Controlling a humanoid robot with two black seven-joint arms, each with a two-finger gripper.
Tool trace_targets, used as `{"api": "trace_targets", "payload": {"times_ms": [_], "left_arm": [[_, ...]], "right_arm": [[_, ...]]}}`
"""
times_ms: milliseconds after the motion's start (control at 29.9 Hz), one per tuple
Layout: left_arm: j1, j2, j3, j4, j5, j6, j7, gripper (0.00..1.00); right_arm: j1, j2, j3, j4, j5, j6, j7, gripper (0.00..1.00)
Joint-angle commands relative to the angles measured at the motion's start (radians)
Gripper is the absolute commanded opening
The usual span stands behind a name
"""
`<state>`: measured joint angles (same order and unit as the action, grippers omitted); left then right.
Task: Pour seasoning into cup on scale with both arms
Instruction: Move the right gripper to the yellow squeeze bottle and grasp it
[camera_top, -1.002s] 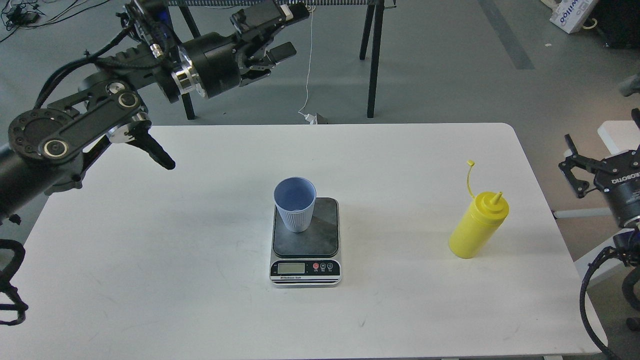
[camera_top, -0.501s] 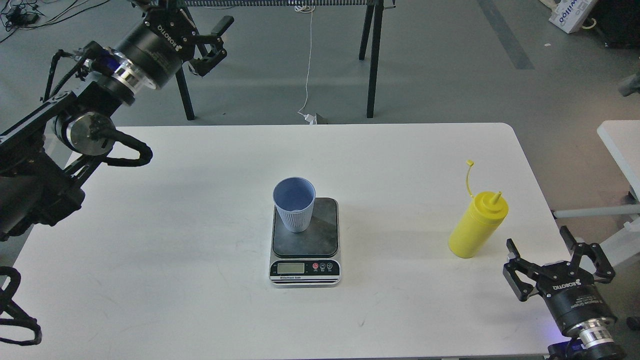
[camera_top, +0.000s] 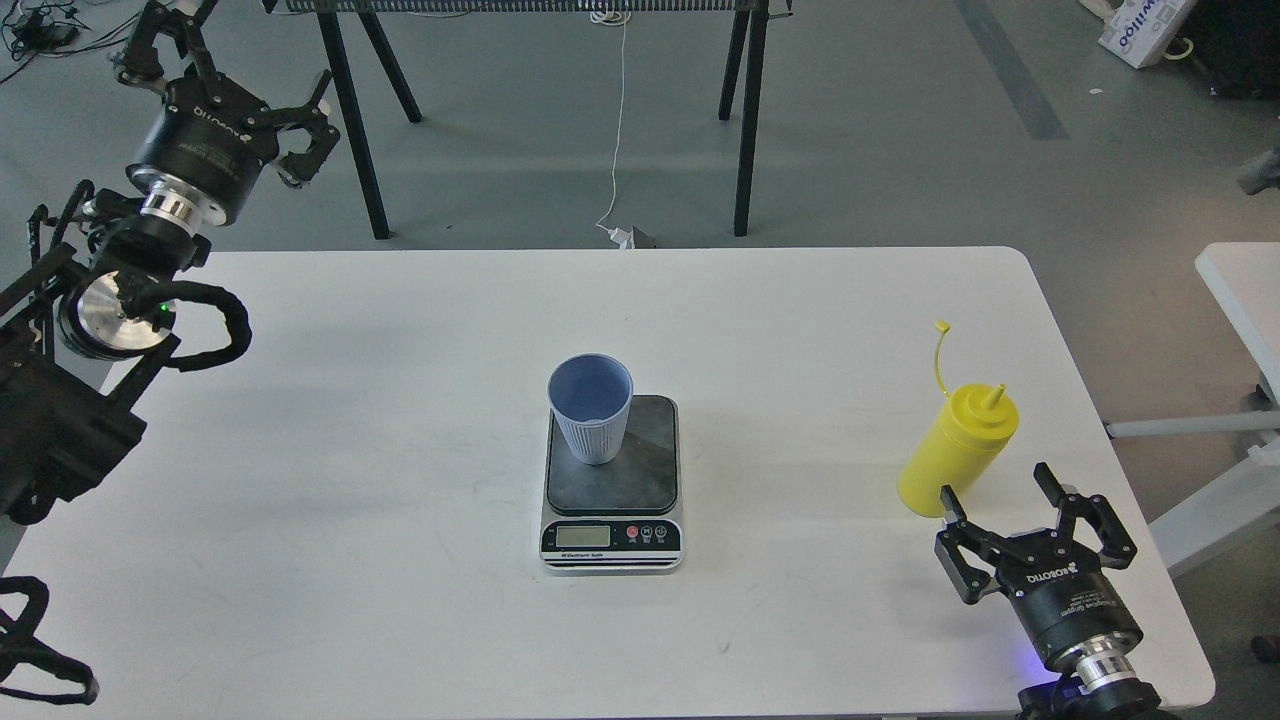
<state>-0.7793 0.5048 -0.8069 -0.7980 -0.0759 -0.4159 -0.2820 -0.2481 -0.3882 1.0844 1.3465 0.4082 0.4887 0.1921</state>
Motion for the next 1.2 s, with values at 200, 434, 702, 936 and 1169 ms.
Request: {"api": "trace_targets", "payload": {"times_ms": [200,434,702,936,1169], "left_arm": [[0.006,0.004,-0.006,-0.001,-0.004,-0.001,-0.006,1.00],[0.018,0.007,-0.008,-0.001,-0.004,-0.007,-0.008,1.00],[0.018,0.011,-0.029,-0.001,-0.004,-0.003,-0.011,1.00],[0.017,0.017,-0.031,-0.001,-0.004,0.000,-0.011,1.00],[0.017,0.023,-0.032,-0.001,-0.004,0.002,-0.011,1.00]], "right_arm": [[0.113,0.090,-0.069,-0.145,-0.002,0.000,0.004,0.94],[0.179,0.141,-0.063,-0.220,-0.002,0.000,0.004,0.94],[0.256,0.140,-0.070,-0.267,-0.002,0.000,0.003,0.94],[0.316,0.140,-0.072,-0.311,-0.002,0.000,0.000,0.93],[0.342,0.141,-0.072,-0.314,-0.002,0.000,0.003,0.89]]}}
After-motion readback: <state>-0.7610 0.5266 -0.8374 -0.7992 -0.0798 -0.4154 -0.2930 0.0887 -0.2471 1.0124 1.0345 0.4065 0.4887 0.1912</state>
